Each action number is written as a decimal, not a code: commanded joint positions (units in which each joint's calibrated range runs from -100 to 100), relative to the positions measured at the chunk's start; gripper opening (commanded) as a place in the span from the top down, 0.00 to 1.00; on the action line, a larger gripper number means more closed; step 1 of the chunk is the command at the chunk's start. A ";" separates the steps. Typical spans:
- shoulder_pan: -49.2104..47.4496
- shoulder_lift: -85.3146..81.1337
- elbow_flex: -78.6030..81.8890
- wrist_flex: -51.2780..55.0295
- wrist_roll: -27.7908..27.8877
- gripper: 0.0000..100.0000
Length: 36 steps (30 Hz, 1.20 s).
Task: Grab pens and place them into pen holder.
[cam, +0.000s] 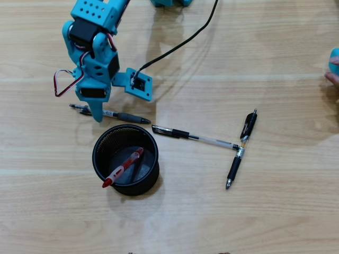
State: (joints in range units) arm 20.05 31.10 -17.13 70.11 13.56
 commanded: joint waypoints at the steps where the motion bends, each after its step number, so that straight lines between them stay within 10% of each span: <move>1: -0.29 3.55 -0.93 -1.65 -1.70 0.78; 7: -0.21 8.62 -3.19 -0.97 -2.90 0.81; 11: 0.11 8.62 -2.56 -0.97 -4.36 1.00; 29: 9.22 -20.20 -7.27 10.03 -5.67 0.98; 36: -2.71 -29.41 -17.77 -8.36 8.03 0.98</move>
State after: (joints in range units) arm 24.53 6.64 -29.88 71.66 14.03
